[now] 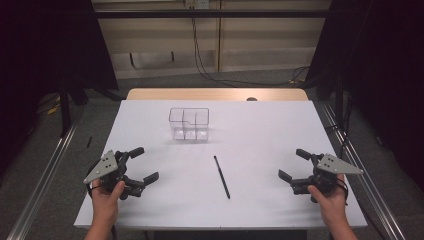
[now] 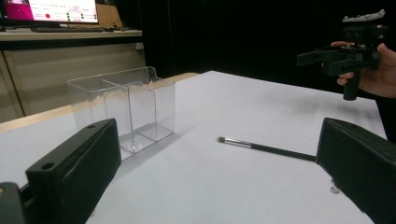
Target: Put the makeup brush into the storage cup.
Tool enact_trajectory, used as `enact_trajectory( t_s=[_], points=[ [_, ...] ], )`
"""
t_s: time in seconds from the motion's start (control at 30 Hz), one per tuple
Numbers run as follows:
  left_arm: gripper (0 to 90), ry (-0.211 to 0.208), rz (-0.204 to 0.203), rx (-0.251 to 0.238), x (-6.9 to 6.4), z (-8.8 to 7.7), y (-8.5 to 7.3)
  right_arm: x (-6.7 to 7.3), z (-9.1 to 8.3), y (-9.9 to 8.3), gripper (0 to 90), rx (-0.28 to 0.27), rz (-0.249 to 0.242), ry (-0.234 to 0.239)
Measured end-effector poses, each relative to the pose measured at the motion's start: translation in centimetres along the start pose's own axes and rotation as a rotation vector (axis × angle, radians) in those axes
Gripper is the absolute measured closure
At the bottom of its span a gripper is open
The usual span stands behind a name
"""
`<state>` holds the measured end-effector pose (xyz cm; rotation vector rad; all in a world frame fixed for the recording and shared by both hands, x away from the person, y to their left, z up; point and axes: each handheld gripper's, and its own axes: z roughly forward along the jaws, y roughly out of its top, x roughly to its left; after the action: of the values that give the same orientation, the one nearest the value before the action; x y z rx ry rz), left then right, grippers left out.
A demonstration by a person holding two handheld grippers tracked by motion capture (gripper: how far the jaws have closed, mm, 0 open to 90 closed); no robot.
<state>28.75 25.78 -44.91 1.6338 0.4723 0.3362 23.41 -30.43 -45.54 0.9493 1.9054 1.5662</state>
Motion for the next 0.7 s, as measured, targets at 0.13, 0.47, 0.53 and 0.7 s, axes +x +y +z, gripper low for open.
enact_trajectory(
  t_s=[0.13, 0.47, 0.53, 0.7],
  points=[
    [0.0, 0.004, 0.016, 0.007, 0.0, 0.0, 0.1, 0.1, 0.1, 0.0, 0.0, 0.006, -0.002, 0.003],
    [0.0, 0.007, 0.038, 0.03, -0.2, 0.2, 0.2, 0.6, 0.8, 0.3, 0.0, 0.028, -0.024, 0.011],
    [0.0, 0.008, 0.043, 0.03, -0.2, 0.1, 0.2, 0.7, 1.0, 0.4, 0.0, 0.033, -0.026, 0.012],
    [0.0, 0.008, 0.041, 0.035, -0.2, 0.2, 0.2, 0.9, 1.5, 0.6, 0.0, 0.044, -0.028, 0.012]
  ],
)
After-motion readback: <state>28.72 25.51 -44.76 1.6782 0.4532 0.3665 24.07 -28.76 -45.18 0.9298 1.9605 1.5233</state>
